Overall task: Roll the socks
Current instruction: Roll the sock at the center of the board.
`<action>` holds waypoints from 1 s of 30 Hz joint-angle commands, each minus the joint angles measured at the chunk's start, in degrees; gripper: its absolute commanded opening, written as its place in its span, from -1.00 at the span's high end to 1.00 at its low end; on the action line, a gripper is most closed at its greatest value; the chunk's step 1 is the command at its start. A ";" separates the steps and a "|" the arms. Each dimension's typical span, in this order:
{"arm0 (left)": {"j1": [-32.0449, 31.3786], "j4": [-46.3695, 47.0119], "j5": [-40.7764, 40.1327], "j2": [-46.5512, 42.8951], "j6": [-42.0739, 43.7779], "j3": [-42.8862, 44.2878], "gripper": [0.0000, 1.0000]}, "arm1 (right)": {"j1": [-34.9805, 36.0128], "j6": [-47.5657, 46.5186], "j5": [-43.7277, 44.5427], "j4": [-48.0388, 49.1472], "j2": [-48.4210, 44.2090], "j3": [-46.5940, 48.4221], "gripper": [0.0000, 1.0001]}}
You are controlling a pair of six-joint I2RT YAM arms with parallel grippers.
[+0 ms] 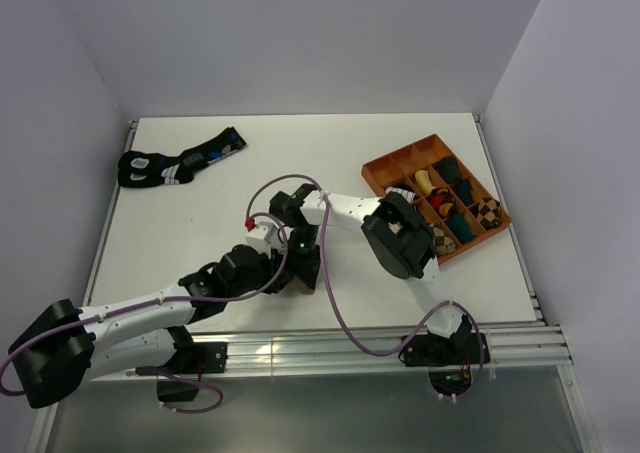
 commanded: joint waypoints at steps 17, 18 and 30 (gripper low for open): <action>-0.18 1.30 -0.63 -9.56 -16.57 -11.54 0.99 | -2.30 4.33 4.21 4.73 -4.88 7.42 -0.25; -0.18 1.12 -0.80 -10.26 -17.54 -12.16 0.99 | -2.92 3.63 3.69 4.20 -4.53 8.82 -0.29; -0.18 -0.11 -1.07 -11.50 -19.83 -13.39 0.99 | -5.21 -0.77 -5.62 -6.61 12.42 36.34 -0.52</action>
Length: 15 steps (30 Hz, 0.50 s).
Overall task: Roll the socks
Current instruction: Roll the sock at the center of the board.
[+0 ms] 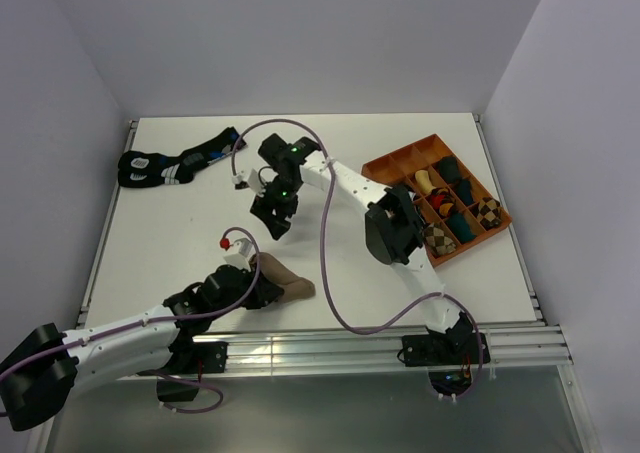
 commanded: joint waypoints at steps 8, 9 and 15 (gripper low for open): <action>-0.18 -0.02 0.51 -0.31 -1.28 -1.44 0.99 | 4.72 -2.24 -3.56 1.57 0.79 -5.74 -0.50; -0.18 0.25 0.77 -0.22 -1.01 -1.44 0.99 | 5.08 -1.98 -3.47 1.92 0.62 -6.45 -0.51; -0.18 0.95 1.39 -0.13 -0.66 -1.53 0.99 | 7.71 -0.84 -1.71 3.16 1.84 -6.81 -0.51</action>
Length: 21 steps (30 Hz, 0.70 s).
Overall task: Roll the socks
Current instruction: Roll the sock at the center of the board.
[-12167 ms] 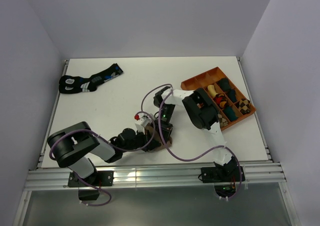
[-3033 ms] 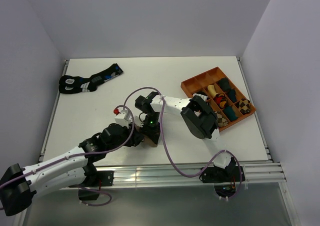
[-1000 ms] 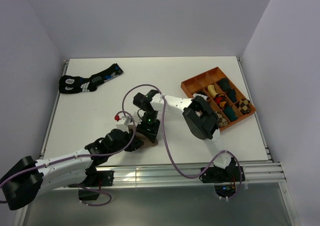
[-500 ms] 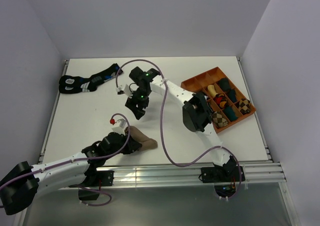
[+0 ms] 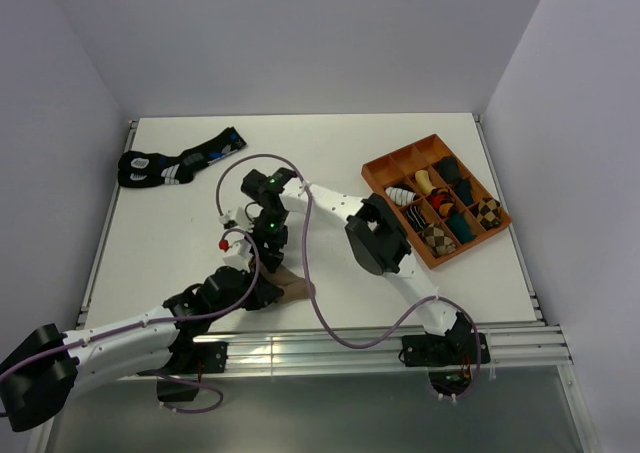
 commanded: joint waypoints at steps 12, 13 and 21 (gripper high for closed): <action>-0.18 0.89 1.72 0.37 0.59 -0.76 0.99 | 3.53 5.57 5.26 6.11 0.22 -1.52 -0.26; -0.18 1.24 1.63 0.37 0.59 -0.94 0.99 | 3.62 5.92 5.53 6.37 0.39 -1.61 -0.19; -0.18 1.25 2.07 0.81 0.76 -0.59 0.99 | 3.18 8.56 9.48 9.97 -1.36 -7.67 0.77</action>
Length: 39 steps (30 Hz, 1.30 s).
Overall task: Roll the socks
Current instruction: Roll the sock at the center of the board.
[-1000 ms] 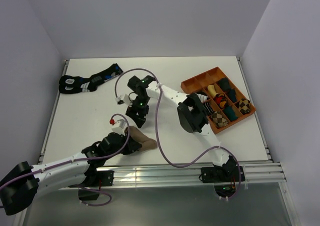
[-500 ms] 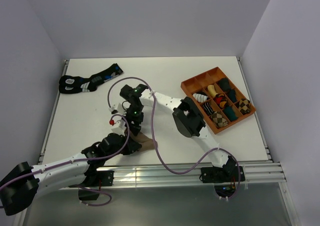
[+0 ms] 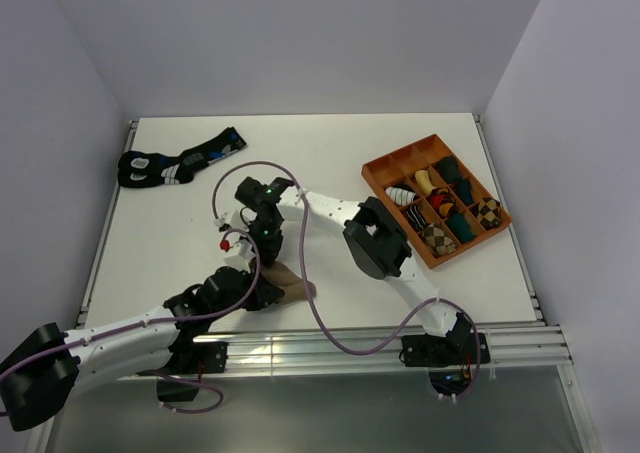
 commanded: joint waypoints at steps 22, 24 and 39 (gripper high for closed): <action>6.68 11.03 16.28 20.73 7.55 11.05 0.99 | -16.93 2.94 14.95 11.38 -14.37 -19.69 0.99; 6.85 10.76 19.26 23.71 8.87 12.74 0.99 | -16.93 1.97 14.42 11.73 -14.46 -18.65 0.97; 7.47 9.36 27.01 35.76 13.97 20.31 0.99 | -15.35 1.96 8.51 7.69 -8.05 -6.34 0.87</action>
